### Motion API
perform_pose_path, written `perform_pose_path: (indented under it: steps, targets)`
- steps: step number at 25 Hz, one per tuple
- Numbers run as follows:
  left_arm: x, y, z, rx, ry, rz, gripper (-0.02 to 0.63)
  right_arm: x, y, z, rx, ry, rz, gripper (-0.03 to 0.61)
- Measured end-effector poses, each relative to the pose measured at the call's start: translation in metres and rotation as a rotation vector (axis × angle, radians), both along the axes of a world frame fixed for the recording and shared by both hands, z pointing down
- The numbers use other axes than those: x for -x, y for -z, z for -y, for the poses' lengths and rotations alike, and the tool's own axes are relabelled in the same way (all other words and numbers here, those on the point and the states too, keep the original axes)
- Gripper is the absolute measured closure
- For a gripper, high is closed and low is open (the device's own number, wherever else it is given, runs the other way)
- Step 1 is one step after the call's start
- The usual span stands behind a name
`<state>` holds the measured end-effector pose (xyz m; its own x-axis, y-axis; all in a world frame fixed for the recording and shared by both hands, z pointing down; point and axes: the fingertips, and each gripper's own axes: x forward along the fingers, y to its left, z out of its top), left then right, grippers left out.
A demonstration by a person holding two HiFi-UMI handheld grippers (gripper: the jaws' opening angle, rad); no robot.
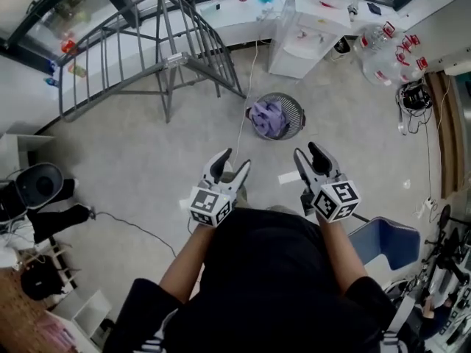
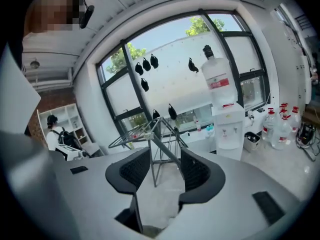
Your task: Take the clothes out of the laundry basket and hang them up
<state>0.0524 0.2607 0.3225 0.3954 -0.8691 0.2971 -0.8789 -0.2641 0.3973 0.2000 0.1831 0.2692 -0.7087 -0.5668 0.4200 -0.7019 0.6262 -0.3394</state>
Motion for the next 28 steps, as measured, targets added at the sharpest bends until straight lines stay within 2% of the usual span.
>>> perform_pose_path:
  steps: [7, 14, 19, 23, 26, 28]
  targets:
    - [0.056, -0.025, 0.045, 0.029, -0.028, -0.015, 0.39, 0.053, -0.07, 0.049, 0.074, 0.004, -0.123, 0.419]
    - [0.08, -0.048, 0.074, 0.1, -0.025, -0.065, 0.39, 0.088, -0.162, 0.089, 0.165, 0.067, -0.244, 0.419]
    - [0.073, -0.091, 0.087, 0.16, -0.002, -0.072, 0.39, 0.101, -0.262, 0.112, 0.292, 0.057, -0.27, 0.419]
    - [0.075, -0.134, 0.111, 0.214, 0.046, -0.069, 0.387, 0.11, -0.348, 0.132, 0.337, 0.093, -0.341, 0.419]
    - [0.076, -0.159, 0.129, 0.181, 0.09, -0.085, 0.388, 0.113, -0.421, 0.137, 0.385, 0.156, -0.391, 0.419]
    - [0.075, -0.179, 0.133, 0.169, 0.088, -0.075, 0.388, 0.113, -0.468, 0.131, 0.429, 0.168, -0.406, 0.416]
